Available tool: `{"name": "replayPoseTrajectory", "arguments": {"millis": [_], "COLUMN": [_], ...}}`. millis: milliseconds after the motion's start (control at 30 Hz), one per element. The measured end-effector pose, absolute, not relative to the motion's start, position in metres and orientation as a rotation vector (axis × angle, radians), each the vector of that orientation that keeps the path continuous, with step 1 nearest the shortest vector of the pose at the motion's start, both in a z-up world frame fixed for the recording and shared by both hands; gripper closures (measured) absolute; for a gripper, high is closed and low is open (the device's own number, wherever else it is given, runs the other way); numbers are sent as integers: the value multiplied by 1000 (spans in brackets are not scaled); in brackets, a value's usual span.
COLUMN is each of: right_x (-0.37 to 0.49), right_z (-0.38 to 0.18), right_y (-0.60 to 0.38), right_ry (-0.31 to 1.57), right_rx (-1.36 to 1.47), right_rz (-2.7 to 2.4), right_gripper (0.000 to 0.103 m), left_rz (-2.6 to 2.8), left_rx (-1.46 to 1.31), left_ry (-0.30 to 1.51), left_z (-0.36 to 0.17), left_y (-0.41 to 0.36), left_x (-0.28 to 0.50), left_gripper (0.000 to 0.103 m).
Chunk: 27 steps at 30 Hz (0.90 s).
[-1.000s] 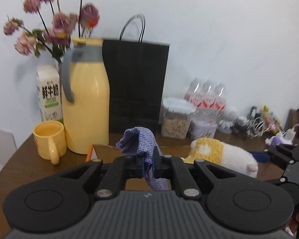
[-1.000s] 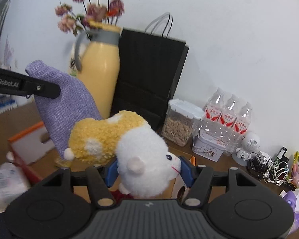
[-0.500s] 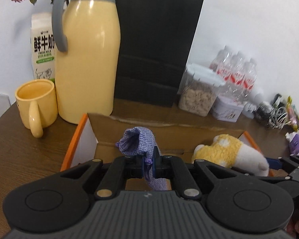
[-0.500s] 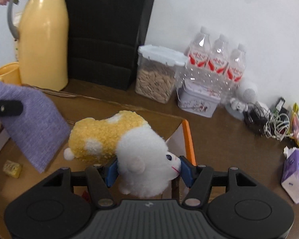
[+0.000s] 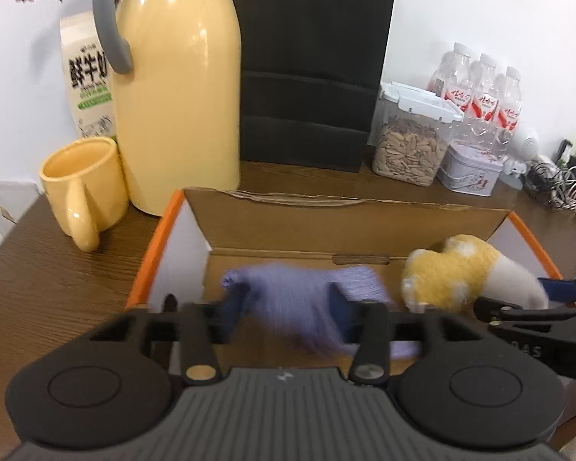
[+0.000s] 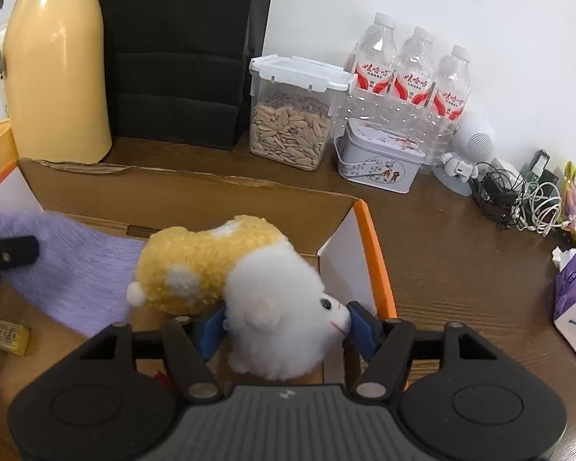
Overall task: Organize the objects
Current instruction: 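Carry pouch and plush toy into the box and open both grippers, then grasp a white bottle cap with the left gripper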
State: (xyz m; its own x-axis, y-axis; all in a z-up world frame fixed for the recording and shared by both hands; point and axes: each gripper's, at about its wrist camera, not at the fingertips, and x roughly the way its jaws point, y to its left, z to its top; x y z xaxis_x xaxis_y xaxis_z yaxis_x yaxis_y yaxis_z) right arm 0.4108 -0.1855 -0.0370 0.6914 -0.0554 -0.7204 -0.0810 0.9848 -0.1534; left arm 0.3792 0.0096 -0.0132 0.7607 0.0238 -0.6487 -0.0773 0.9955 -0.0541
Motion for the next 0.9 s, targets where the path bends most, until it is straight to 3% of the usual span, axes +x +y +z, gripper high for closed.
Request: {"name": "replayPoseTrajectory", "arguments": {"millis": [33, 100, 133, 167, 400, 900], "right_x": [409, 407, 405, 402, 389, 320], "right_z": [-36, -33, -32, -30, -21, 24], "right_y": [-186, -186, -186, -185, -183, -199], "right_ry": [807, 801, 796, 789, 762, 601], "right_rx": [-171, -165, -166, -165, -148, -130], "right_rz": [23, 31, 35, 42, 70, 125], "right_gripper": [32, 25, 17, 16, 2, 0], "left_rz": [56, 63, 76, 84, 102, 114], "left_rx": [-69, -50, -39, -32, -13, 16], "left_ry": [693, 680, 668, 655, 623, 475], "left_z": [-12, -9, -7, -6, 5, 39], "left_y": [9, 8, 8, 7, 6, 18], "left_x": [377, 375, 373, 371, 358, 290], "left_gripper": [37, 15, 9, 1, 0, 0]}}
